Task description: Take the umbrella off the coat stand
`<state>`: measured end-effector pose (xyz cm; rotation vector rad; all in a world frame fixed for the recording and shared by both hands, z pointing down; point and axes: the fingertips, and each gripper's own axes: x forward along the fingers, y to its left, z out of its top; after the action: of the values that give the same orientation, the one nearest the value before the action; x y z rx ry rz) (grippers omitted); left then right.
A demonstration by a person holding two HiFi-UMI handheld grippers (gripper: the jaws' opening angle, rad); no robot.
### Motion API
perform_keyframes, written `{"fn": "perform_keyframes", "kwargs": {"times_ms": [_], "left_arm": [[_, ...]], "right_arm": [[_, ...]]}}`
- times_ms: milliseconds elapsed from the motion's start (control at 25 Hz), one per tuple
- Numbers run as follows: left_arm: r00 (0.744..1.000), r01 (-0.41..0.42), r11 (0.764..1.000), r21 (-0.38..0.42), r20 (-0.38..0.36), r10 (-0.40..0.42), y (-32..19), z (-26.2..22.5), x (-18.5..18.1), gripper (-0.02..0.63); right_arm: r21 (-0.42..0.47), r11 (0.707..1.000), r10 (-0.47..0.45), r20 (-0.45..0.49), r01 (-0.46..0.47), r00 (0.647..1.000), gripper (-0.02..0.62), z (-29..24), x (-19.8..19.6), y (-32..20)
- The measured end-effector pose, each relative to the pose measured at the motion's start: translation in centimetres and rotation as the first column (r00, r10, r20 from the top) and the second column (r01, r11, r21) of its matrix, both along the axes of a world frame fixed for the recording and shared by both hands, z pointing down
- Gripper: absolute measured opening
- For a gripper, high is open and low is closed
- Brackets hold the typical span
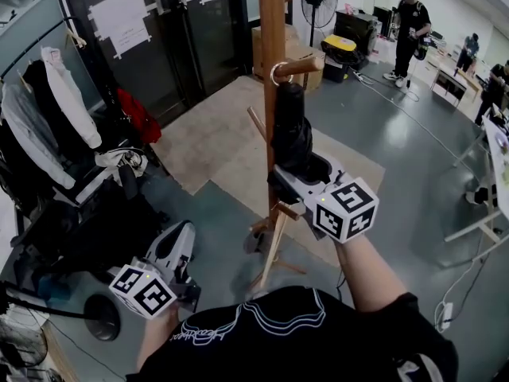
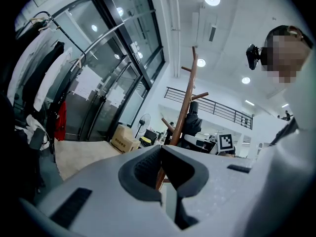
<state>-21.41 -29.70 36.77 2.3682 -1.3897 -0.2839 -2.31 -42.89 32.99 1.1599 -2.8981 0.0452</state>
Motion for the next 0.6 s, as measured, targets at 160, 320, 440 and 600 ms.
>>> {"fn": "perform_keyframes", "kwargs": {"times_ms": [160,320,440,600], "left_arm": [[1.000,0.007,1.000,-0.003,-0.008,-0.007,0.0,-0.1,-0.2,0.005],[1.000,0.007,1.000,0.004,-0.028,-0.007,0.0,-0.5,-0.4,0.005],[0.999,0.016,1.000,0.005,-0.035,-0.015,0.2,-0.4,-0.8,0.005],[0.999,0.022,1.000,0.007,-0.038,-0.022,0.3,0.1,-1.3,0.005]], "right_arm": [[0.000,1.000,-0.004,-0.007,0.004,1.000,0.259,0.0,0.0,0.1],[0.002,1.000,-0.004,-0.009,0.004,1.000,0.255,-0.1,0.1,0.1],[0.006,1.000,-0.007,0.001,0.007,1.000,0.255,-0.3,0.0,0.3],[0.020,1.000,-0.010,0.015,0.010,1.000,0.253,-0.8,0.0,0.8]]}}
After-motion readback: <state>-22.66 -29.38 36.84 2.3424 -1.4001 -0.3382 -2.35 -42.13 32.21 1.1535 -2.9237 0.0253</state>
